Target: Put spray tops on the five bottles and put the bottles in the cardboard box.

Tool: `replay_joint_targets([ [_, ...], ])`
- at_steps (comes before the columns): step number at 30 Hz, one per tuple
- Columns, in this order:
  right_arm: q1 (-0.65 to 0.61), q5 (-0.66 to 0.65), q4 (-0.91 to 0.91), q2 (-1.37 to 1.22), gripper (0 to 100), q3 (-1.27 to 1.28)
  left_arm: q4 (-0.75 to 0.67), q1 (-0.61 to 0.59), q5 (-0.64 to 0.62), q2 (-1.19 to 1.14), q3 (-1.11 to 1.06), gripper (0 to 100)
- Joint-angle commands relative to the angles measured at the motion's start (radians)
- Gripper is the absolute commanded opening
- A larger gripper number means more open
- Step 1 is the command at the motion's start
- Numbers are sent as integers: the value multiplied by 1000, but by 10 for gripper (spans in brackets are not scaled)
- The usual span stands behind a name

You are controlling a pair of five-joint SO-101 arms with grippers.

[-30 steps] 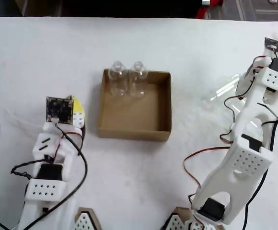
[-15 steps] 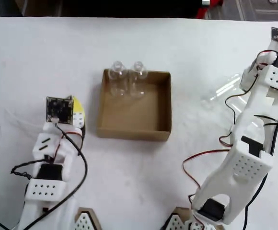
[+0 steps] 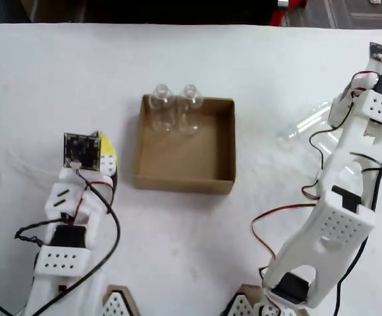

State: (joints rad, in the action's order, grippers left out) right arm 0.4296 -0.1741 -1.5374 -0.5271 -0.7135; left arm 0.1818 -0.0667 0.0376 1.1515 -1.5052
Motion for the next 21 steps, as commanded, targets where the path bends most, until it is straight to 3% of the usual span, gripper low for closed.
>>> replay_joint_targets([
  [1,-4,-5,10,102,101,-46,-29,12,9,12,5,24],
  [9,-2,-9,10,114,16,-46,-29,12,9,12,5,24],
  [21,21,-11,67,145,16,-80,-29,45,58,12,3,24],
])
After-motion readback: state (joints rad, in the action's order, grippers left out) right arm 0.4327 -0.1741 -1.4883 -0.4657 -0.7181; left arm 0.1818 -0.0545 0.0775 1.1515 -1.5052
